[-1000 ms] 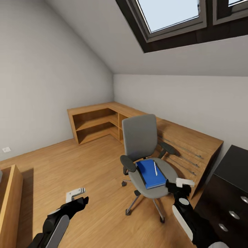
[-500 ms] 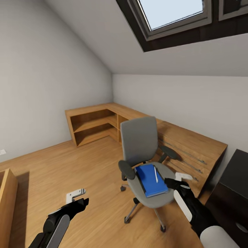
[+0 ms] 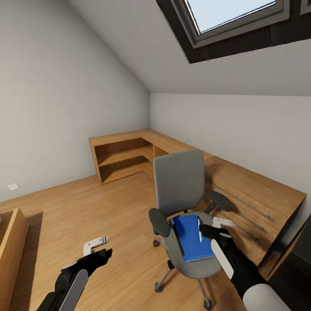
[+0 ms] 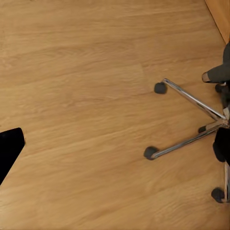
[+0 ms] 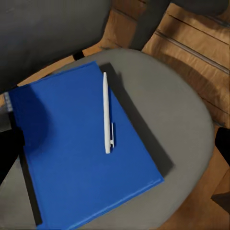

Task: In the bedroom, organize the workspace by keeping the computer under the desk, ensuring the monitor is on the desk, placing the keyboard on the desk next to the monitor, placing the mouse on the desk next to the keyboard, moving the folder from the swivel chair onto the desk next to the mouse, stacking the notebook on top of the folder with the pen on top of the notebook, and positioning the swivel chair next to the desk.

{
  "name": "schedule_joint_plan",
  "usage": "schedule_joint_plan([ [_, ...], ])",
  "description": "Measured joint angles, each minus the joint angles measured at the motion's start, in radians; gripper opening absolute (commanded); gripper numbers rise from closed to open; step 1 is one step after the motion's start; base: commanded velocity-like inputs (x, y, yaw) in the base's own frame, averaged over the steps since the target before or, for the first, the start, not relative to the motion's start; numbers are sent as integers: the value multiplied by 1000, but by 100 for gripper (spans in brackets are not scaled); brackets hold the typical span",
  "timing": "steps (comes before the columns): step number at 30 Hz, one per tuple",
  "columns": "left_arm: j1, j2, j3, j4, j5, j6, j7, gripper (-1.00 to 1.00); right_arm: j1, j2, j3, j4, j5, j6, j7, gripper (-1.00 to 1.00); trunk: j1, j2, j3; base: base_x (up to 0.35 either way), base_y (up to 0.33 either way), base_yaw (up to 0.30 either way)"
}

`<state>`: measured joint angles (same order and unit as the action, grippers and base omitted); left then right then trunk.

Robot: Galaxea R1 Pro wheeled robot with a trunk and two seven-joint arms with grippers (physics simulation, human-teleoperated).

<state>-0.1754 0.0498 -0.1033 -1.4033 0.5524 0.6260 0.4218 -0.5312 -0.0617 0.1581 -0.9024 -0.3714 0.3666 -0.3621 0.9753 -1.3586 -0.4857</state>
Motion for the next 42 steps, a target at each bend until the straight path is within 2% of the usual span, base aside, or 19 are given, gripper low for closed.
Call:
schedule_joint_plan([
  [7,0,0,0,0,0,0,2,100,1,8,2,18,0,-1,2,100,0,0,0,70,-5,134],
  [9,0,0,0,0,-1,0,2,100,1,10,25,43,2,-2,1,100,0,0,0,297,0,7],
  [12,0,0,0,0,-1,0,2,100,1,9,32,46,3,-3,1,100,-1,0,0,310,0,3],
  [19,0,0,0,0,-1,0,2,100,1,5,33,51,3,-10,1,100,0,0,0,292,0,1],
  [27,0,0,1,-6,0,1,1,100,1,4,30,101,0,-30,1,100,0,0,0,60,0,0],
  [31,0,0,2,-38,4,3,1,100,0,3,29,133,-2,-32,2,100,0,0,0,11,0,0],
  [42,0,0,9,-78,9,5,2,100,-2,2,29,154,-2,-33,2,100,42,-77,-34,2,0,0],
])
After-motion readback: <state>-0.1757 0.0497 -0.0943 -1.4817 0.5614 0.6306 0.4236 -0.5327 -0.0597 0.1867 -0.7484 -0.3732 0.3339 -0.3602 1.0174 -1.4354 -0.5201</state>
